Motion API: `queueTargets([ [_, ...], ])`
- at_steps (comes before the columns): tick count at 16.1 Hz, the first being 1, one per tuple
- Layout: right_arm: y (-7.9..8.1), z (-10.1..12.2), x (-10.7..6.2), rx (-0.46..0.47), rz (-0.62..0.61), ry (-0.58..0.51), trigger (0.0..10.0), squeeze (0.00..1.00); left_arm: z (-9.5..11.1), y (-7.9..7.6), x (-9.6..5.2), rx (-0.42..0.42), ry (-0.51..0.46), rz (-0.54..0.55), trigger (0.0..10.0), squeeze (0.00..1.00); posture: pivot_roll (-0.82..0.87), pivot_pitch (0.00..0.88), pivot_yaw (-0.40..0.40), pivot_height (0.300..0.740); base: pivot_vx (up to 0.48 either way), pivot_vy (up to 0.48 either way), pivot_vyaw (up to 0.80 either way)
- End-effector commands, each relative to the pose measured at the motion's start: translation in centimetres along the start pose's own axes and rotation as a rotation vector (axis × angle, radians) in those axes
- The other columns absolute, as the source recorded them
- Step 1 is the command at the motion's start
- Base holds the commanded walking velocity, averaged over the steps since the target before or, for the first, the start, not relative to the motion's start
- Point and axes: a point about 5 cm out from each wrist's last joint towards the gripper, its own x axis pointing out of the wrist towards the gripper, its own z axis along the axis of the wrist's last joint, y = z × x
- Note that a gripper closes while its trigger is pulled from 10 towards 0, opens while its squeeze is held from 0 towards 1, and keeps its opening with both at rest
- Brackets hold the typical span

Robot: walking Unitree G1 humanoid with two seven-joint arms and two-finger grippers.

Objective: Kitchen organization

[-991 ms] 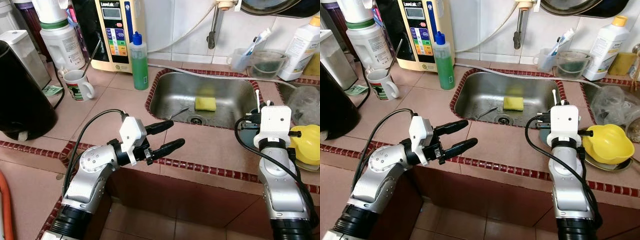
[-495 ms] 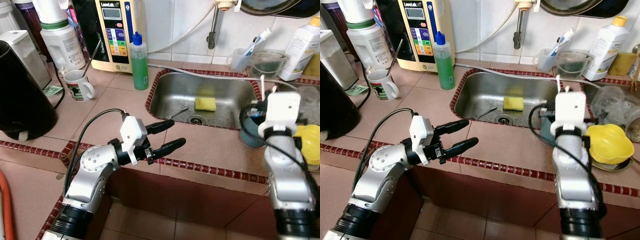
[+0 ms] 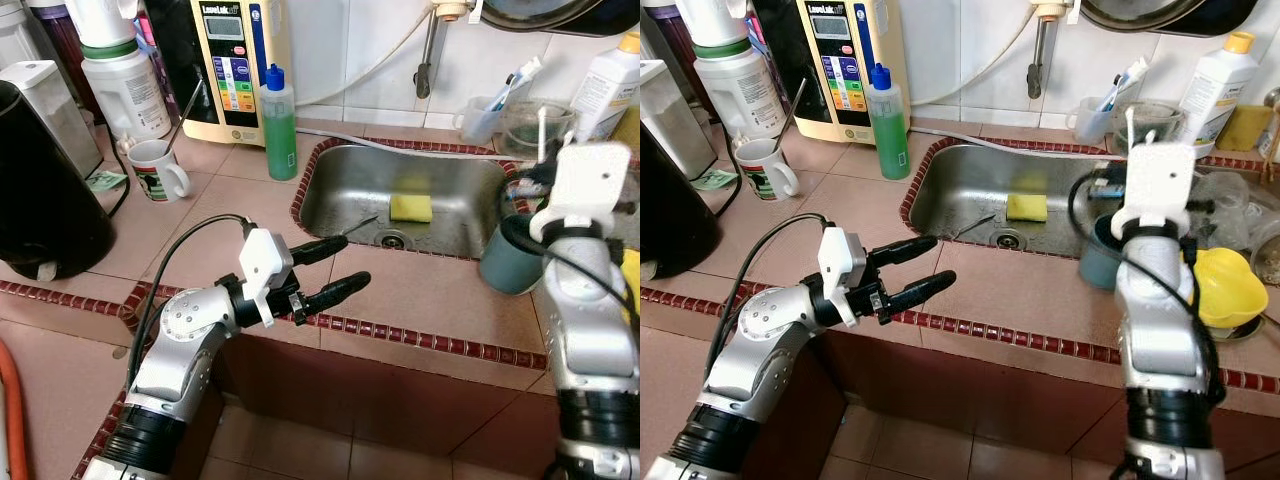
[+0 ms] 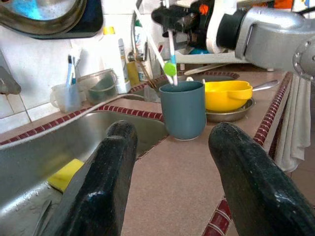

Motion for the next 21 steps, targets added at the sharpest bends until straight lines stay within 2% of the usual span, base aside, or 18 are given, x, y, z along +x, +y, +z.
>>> queueTargets([
  [1,-0.5,1.7,0.6,0.013,-0.012,-0.056,10.0,0.0,0.5,0.5,0.0,0.015,-0.014,0.006,10.0,0.0,-0.14,0.012,0.036,0.74,0.0,0.0,0.0],
  [5,-0.8,2.7,1.7,0.023,-0.019,-0.084,10.0,0.0,0.7,0.8,0.1,0.021,-0.019,0.01,10.0,0.0,-0.13,0.009,0.034,0.74,0.0,0.0,0.0],
  [9,-1.3,2.4,2.7,0.044,-0.013,-0.08,10.0,0.0,0.8,1.2,0.2,0.017,-0.024,0.036,10.0,0.0,-0.13,0.012,0.03,0.74,0.0,0.0,0.0],
  [12,-1.4,1.9,3.2,0.168,0.103,-0.086,10.0,0.0,0.7,1.4,0.8,-0.032,-0.017,0.081,10.0,0.0,-0.12,0.019,0.029,0.74,0.0,0.0,0.0],
  [18,-1.9,2.1,4.3,0.185,0.198,-0.121,10.0,0.0,2.7,1.7,2.4,-0.084,-0.099,0.148,10.0,0.0,-0.11,0.053,0.034,0.74,0.0,0.0,0.0],
  [21,-2.2,2.0,5.2,0.242,0.233,-0.127,10.0,0.0,3.4,1.6,2.6,-0.106,-0.109,0.154,10.0,0.0,-0.1,0.086,0.038,0.74,0.0,0.0,0.0],
])
